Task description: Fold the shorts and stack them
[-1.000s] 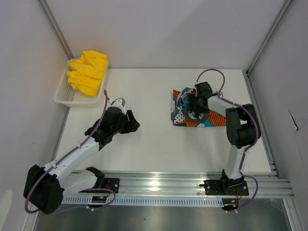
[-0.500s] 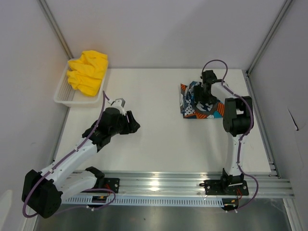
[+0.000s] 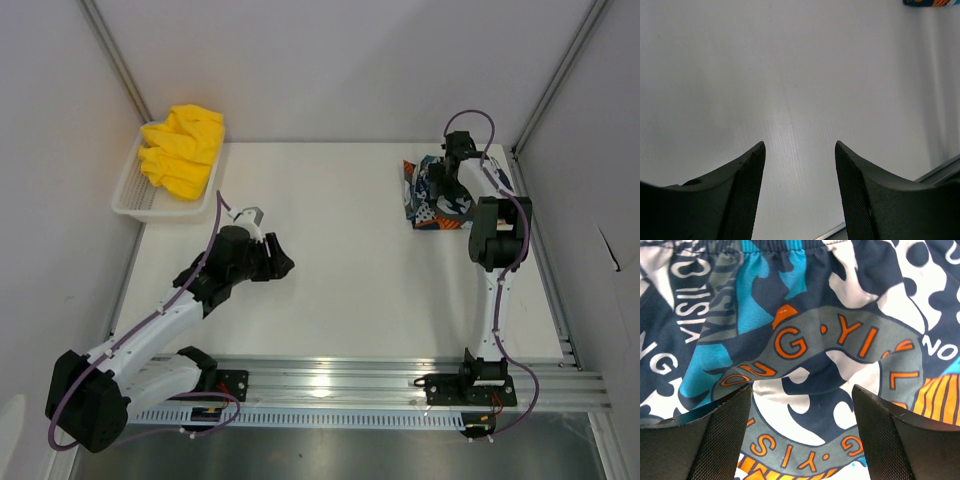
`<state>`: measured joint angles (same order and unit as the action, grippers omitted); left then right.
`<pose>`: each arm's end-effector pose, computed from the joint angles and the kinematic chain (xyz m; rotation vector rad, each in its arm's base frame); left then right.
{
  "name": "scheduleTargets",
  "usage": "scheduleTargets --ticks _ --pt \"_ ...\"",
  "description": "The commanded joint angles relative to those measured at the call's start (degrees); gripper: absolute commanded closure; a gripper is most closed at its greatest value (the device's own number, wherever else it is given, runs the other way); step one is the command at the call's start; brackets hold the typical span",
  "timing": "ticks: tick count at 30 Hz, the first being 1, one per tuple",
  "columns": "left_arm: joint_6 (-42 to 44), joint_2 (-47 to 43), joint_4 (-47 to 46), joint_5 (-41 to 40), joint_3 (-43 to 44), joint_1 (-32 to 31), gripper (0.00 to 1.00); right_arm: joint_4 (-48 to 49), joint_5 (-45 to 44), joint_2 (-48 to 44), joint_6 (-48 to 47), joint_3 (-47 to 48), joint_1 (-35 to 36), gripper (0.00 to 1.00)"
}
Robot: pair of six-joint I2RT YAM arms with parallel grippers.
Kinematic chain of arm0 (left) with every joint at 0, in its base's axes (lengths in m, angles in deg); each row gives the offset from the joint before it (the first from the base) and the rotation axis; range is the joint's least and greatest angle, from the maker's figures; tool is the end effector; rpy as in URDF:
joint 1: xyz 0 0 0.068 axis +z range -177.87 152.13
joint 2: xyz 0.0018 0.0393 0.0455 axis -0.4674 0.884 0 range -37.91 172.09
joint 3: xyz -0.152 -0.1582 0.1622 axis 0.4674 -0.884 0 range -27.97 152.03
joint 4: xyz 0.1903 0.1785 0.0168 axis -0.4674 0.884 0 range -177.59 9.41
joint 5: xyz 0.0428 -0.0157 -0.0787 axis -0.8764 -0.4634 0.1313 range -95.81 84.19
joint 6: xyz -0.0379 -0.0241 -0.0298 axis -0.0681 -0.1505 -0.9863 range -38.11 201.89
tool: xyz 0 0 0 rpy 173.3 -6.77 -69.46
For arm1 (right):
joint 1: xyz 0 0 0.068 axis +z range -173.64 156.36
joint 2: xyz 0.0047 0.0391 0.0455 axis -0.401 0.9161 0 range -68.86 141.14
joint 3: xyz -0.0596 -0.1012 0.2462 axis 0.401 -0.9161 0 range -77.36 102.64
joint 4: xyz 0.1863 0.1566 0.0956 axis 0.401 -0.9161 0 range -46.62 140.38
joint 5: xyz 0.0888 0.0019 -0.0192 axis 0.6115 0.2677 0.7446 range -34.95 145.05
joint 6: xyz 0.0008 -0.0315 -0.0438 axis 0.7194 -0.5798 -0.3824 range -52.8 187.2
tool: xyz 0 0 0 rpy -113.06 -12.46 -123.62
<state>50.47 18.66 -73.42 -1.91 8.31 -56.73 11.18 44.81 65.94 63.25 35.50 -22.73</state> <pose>0.1875 -0.1060 0.2432 -0.0100 2.2507 -0.6610 0.5083 0.0017 0.1695 -0.0509 2.6321 -0.2536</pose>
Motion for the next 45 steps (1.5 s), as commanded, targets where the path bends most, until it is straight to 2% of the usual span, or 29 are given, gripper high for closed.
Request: scheduleTargets --ticks 1,4,10,13,22,24,25,27,30,32,34,36,39,40,41,45 --pt "1.1 0.99 -2.92 1.98 -0.59 -0.32 0.39 -3.16 -4.35 3.88 -5.73 2.88 -2.92 0.17" --pt "1.1 1.61 -3.45 2.34 -0.85 -0.49 0.39 -3.95 -1.37 4.07 -4.85 3.95 -3.63 0.16" --pt "0.92 0.91 -3.19 1.55 -1.03 -0.67 0.39 -3.07 -2.15 2.92 -4.06 2.8 -2.67 0.15" --pt "0.57 0.38 -2.4 0.67 -1.03 -0.84 0.39 -2.46 -5.13 1.87 -1.07 3.24 -2.05 0.09" --pt "-0.4 -2.26 0.85 -3.64 1.69 -0.84 0.35 6.14 0.48 -15.16 4.81 -3.25 -1.08 0.07" --pt "-1.71 -2.0 1.91 -5.82 2.22 -0.76 0.27 10.27 0.49 -21.9 6.31 -8.16 -1.08 0.07" --pt "-2.15 -1.74 2.26 -7.23 2.92 -0.84 0.24 11.76 0.05 -24.39 7.36 -10.27 0.74 0.07" --pt "-3.55 -0.77 3.57 -8.81 3.89 -0.67 0.21 17.39 -0.74 -32.1 8.6 -17.91 2.94 0.01" --pt "-4.96 0.64 5.25 -13.55 7.74 -0.23 0.15 25.82 -1.18 -40.9 12.37 -28.89 7.94 0.0" --pt "-5.93 1.43 6.12 -15.32 9.51 0.82 0.09 32.48 -3.02 -43.74 15.8 -34.17 11.12 0.01" --pt "-7.42 2.74 7.09 -15.77 11.61 2.22 0.07 35.23 -6.26 -46.54 16.69 -40.07 15.78 0.0" --pt "-8.3 3.97 7.62 -15.77 12.85 4.51 0.05 38.31 -9.35 -48.13 20.02 -45.41 18.68 0.01" --pt "-8.75 4.77 7.63 -14.02 16.89 8.64 0.05 41.04 -5.33 -50.07 25.2 -51.48 21.94 0.0" --pt "-8.92 4.77 7.71 -12.88 17.6 10.3 0.04 41.22 -0.88 -50.34 25.74 -52.82 22.81 0.0" --pt "-9.44 4.6 7.8 -10.34 18.91 13.71 0.04 41.22 0.47 -50.51 26.79 -54.13 23.35 0.01" --pt "-12.08 4.85 5.69 -7.42 21.99 21.64 0.01 48.68 0.57 -52.79 28.28 -65.03 27.21 0.01"
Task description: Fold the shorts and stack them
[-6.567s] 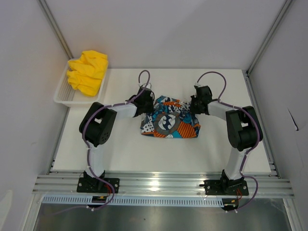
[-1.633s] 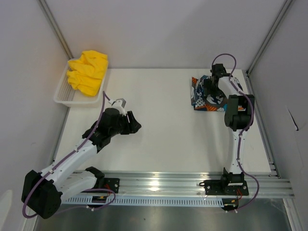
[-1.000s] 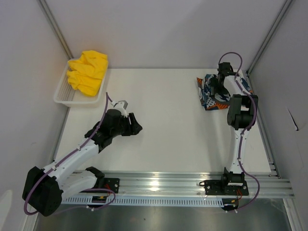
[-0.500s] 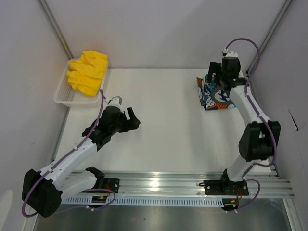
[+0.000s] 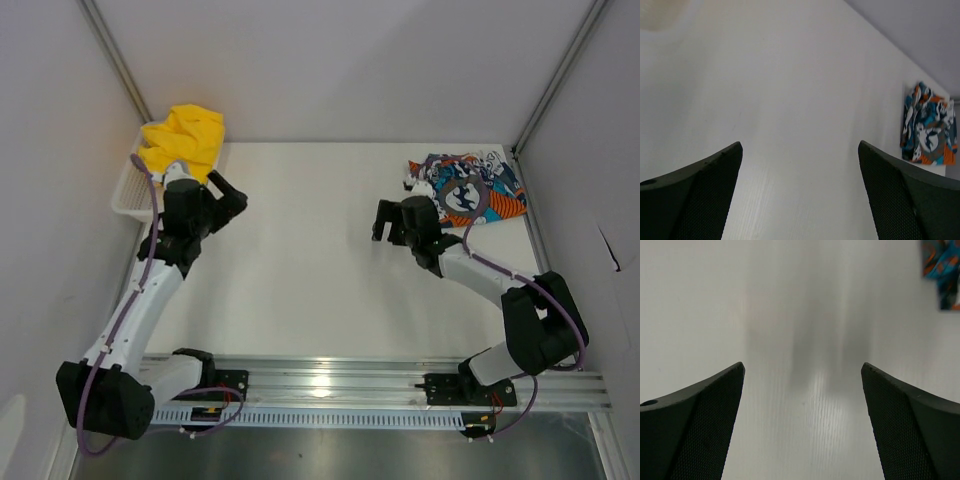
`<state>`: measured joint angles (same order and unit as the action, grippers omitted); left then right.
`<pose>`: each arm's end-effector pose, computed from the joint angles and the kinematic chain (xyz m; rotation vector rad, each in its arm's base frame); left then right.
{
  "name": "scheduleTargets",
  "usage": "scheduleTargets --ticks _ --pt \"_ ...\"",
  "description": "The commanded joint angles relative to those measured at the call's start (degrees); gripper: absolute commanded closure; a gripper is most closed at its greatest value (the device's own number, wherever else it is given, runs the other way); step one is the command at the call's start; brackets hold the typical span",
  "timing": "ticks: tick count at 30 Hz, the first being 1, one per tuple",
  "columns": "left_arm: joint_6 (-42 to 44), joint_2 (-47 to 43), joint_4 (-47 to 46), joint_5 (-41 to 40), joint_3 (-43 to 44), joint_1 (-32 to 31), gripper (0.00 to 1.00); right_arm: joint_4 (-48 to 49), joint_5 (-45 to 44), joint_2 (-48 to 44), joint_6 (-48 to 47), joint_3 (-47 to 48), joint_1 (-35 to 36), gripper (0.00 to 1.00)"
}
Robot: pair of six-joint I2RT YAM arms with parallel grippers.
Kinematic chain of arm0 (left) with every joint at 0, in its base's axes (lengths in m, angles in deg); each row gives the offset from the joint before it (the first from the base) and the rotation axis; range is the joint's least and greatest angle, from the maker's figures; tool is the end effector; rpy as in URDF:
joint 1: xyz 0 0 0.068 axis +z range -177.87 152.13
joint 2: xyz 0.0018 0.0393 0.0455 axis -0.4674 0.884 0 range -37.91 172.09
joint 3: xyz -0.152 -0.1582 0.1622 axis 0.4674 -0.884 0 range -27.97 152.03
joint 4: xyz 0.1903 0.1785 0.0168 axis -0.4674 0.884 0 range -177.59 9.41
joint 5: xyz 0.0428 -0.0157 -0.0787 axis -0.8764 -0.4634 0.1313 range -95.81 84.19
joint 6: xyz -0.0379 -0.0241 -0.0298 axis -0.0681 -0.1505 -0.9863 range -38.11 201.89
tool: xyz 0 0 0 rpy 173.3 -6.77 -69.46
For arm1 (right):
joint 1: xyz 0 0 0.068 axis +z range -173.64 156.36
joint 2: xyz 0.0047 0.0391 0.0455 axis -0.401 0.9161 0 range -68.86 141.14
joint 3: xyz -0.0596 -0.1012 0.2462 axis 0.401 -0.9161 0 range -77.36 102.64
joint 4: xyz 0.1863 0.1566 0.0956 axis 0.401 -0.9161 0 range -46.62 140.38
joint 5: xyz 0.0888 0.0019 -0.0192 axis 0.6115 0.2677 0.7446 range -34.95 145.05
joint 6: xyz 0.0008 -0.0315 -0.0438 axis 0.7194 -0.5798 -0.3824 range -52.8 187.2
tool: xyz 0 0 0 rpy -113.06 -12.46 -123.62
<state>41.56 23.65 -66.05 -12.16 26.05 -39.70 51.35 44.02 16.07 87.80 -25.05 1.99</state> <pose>0.2363 -0.0454 0.3199 -0.5845 2.0225 -0.4390 0.2988 0.1358 0.2377 0.0212 2.1240 0.2767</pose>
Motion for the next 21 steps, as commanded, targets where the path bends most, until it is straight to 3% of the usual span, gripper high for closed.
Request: scheduleTargets --ticks 1,4,7,10,14,19,21 --pt "-3.52 0.57 -1.24 2.49 5.91 7.76 0.01 9.65 1.62 -3.36 4.79 -6.94 2.93 0.01" --pt "-6.5 4.87 1.13 0.72 9.85 12.78 0.01 12.73 0.94 -5.73 5.5 -10.55 6.09 0.0" --pt "-11.33 10.06 -1.05 0.63 11.28 20.6 0.01 18.35 -3.8 -8.63 2.61 -14.87 11.54 0.01" --pt "-16.6 16.38 -3.87 1.08 13.12 24.04 0.01 20.03 -6.71 -10.04 1.11 -16.28 14.18 0.0" --pt "-23.19 23.94 -7.38 -0.5 16.55 25.37 0.01 22.66 -10.41 -10.66 0.94 -18.56 15.41 0.01" --pt "-26.46 32.89 -14.41 -4.1 19.89 25.37 0.01 25.75 -13.32 -10.57 0.05 -20.5 16.82 0.0" --pt "-26.55 36.59 -14.16 -4.29 25.07 25.37 0.01 25.92 -13.49 -10.39 -0.03 -20.5 16.82 0.01"
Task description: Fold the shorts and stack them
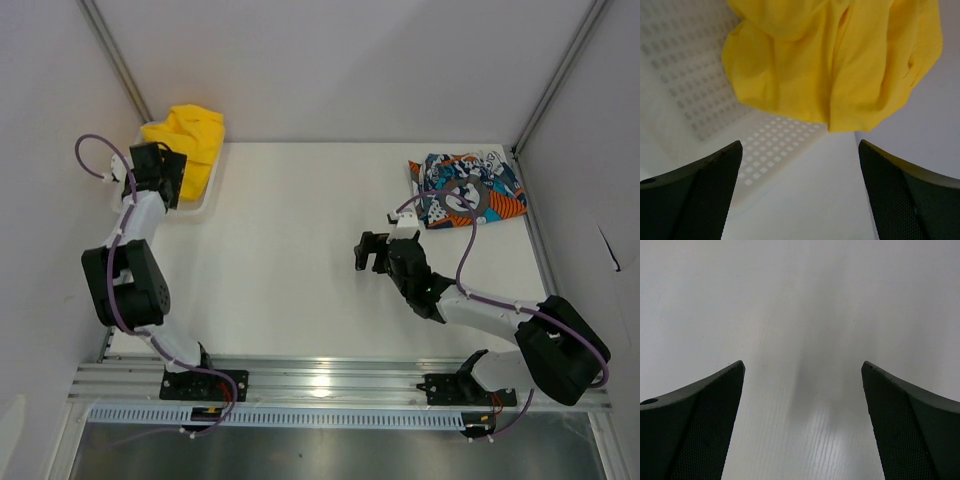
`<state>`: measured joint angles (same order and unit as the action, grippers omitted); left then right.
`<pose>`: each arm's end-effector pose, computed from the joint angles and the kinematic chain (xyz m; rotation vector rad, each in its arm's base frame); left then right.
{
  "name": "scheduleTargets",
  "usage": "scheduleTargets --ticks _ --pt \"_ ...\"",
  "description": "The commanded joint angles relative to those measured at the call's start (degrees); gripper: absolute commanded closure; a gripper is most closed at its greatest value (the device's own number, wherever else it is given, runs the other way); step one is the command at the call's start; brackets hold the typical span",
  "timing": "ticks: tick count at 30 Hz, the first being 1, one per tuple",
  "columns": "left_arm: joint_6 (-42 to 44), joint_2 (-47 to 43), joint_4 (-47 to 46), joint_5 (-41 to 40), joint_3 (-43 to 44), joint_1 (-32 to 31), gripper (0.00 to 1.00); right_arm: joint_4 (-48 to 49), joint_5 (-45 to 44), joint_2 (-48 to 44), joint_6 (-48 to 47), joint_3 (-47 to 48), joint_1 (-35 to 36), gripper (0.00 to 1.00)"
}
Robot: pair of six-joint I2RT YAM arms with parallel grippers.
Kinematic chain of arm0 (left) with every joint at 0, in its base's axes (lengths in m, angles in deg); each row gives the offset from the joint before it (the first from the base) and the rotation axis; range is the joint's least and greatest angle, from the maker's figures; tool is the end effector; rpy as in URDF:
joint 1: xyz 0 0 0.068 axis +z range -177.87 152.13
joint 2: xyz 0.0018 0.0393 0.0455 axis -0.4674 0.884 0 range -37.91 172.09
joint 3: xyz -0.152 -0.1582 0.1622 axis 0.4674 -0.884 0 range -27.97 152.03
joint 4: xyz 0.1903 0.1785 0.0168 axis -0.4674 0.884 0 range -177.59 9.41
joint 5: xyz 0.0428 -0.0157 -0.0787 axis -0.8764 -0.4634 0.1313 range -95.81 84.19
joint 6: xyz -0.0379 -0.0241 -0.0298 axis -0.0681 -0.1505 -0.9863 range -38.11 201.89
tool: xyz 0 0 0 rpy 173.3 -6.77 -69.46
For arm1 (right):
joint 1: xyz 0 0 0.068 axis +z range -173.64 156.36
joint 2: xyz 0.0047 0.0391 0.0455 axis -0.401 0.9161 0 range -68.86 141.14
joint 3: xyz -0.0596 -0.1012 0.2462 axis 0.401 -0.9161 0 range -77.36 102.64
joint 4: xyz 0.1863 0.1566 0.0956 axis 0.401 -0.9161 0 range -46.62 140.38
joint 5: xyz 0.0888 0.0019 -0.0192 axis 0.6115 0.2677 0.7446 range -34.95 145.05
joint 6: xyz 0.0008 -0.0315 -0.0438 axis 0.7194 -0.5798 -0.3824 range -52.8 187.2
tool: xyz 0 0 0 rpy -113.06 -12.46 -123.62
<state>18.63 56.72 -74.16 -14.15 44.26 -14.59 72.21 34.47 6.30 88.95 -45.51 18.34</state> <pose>0.3679 0.0922 0.2749 -1.4314 1.6816 -0.3308 0.2103 0.1724 0.2050 -0.1038 1.9381 0.3958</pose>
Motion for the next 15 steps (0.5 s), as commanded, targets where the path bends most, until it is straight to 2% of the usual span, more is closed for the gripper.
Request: scheduleTargets --ticks 1,4,8,10,12,15 --pt "-3.71 5.72 -4.83 -2.21 10.79 0.34 0.01 5.33 -4.55 -0.54 -1.54 -0.04 0.47 0.01" --pt "-5.98 15.99 1.32 -1.77 20.02 0.34 0.01 5.86 -6.31 -0.19 -2.6 -0.13 0.56 0.01" --pt "-6.26 21.89 -5.76 -0.8 23.22 0.08 0.01 5.86 -6.49 0.26 -2.86 0.05 0.65 0.01" --pt "-5.91 25.15 -5.26 -1.15 27.6 -0.27 0.01 6.13 -6.84 0.52 -2.95 0.05 0.65 0.01" --pt "-6.87 30.07 0.09 -0.38 33.2 -0.36 0.01 6.13 -7.11 0.87 -3.04 0.31 0.65 0.01" --pt "-8.36 33.33 -1.21 2.09 34.91 -0.18 0.04 6.04 -7.28 1.22 -3.48 0.66 0.65 0.01"
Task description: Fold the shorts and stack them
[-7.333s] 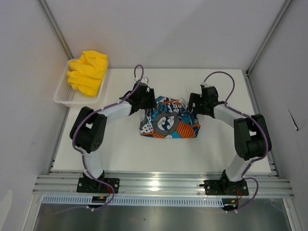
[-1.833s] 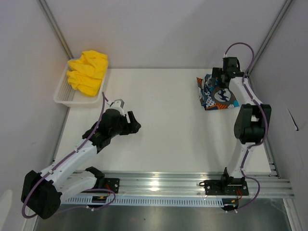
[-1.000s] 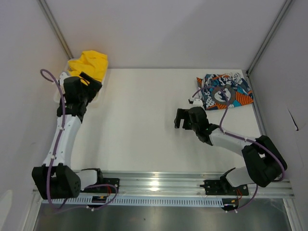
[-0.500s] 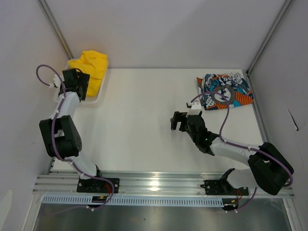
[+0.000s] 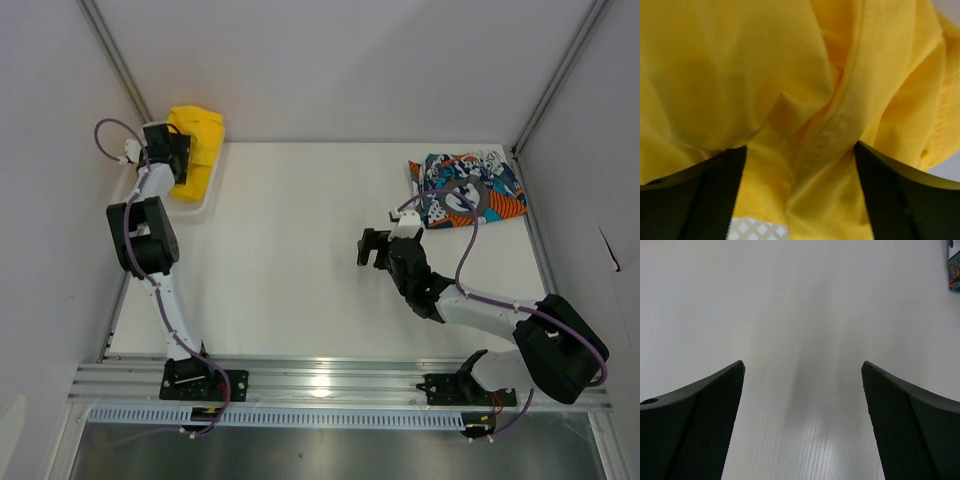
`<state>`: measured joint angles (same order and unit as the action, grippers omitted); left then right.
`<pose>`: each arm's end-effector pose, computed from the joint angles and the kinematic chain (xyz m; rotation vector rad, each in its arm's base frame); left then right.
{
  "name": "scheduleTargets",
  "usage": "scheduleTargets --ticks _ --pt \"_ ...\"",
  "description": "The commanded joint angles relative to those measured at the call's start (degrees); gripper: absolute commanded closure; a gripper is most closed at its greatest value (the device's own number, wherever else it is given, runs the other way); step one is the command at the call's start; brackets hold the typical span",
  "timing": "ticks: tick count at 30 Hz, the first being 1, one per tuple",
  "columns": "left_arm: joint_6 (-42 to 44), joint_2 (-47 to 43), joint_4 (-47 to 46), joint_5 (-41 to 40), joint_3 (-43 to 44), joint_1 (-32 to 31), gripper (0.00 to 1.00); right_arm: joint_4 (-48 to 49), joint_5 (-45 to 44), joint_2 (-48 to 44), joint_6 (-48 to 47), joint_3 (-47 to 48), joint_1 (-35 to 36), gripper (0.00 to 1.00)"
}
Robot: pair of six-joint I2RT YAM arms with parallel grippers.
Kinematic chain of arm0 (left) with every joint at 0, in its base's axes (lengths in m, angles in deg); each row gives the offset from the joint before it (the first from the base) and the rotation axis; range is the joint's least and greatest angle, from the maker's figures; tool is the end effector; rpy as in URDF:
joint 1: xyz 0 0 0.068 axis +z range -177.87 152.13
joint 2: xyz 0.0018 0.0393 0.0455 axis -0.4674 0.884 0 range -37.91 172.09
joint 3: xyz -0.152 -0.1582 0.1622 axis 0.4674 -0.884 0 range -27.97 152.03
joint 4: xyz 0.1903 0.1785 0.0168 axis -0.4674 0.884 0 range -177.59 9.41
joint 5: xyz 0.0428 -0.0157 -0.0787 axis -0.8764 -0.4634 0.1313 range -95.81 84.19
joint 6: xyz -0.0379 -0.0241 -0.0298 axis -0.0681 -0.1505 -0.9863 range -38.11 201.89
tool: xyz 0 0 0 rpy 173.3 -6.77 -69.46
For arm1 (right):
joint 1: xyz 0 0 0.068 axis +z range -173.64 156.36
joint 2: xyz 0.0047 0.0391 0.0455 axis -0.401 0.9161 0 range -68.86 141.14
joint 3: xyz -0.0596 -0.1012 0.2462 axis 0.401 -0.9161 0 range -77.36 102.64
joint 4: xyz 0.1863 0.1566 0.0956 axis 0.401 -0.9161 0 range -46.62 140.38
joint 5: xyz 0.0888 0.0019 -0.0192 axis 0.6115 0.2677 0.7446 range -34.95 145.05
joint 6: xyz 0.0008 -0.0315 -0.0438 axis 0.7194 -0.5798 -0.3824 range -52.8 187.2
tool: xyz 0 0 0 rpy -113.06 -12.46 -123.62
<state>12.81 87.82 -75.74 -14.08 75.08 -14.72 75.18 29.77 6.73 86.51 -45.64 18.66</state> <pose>0.4987 0.1218 0.2269 -1.5049 1.5974 -0.4005 0.2120 0.1724 0.2079 -0.0794 1.8814 0.3204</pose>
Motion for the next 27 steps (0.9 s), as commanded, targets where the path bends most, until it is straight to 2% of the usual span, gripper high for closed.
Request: scheduleTargets --ticks 1,3,4,6,7,9,11,15,20,21,23,24,27 --pt "-2.38 2.5 -0.95 2.55 4.01 -0.14 0.15 3.15 -2.5 0.78 -1.12 0.79 0.32 0.01" --pt "-1.76 2.5 -4.89 3.96 4.09 0.04 0.37 3.24 -2.58 0.78 -1.38 0.79 0.32 0.01" --pt "-1.24 1.98 -5.96 4.84 4.09 -0.05 0.58 3.24 -2.67 0.96 -1.38 0.88 0.32 0.01" --pt "-0.27 0.75 -7.72 5.28 4.18 0.12 0.72 3.07 -2.58 1.05 -1.38 1.06 0.32 0.01" --pt "0.78 -1.0 -8.86 5.37 4.18 0.12 0.85 3.06 -2.41 1.4 -1.38 1.14 0.32 0.0" --pt "1.75 -3.46 -10.01 5.2 3.57 0.12 1.0 3.15 -1.71 1.57 -1.29 1.41 0.32 0.0" --pt "3.16 -8.2 -11.59 4.67 2.34 -0.05 1.0 2.8 -1.44 1.93 -1.21 1.67 0.32 0.0" --pt "6.14 -18.13 -18.0 3.97 -5.89 -1.89 1.0 3.06 -0.65 1.75 -1.38 1.67 0.58 0.01" --pt "14.84 -33.16 -24.33 0.64 -15.22 -6.28 1.0 2.98 -1.53 2.1 -2.52 2.2 1.73 0.01" --pt "16.5 -38.93 -26.51 -2.77 -16.37 -8.64 1.0 2.98 -1.88 1.93 -2.61 2.11 1.73 0.01" --pt "21.43 -44.14 -28.9 -5.78 -20.77 -11.38 1.0 3.06 -1.97 1.75 -2.79 2.11 1.82 0.0" --pt "24.23 -49.04 -31.17 -8.05 -23.65 -14.78 1.0 3.06 -2.14 1.66 -2.87 2.11 1.9 0.01" --pt "29.16 -57.57 -34.35 -9.91 -26.13 -20.24 1.0 3.06 -2.15 1.4 -2.88 2.02 1.9 0.01"
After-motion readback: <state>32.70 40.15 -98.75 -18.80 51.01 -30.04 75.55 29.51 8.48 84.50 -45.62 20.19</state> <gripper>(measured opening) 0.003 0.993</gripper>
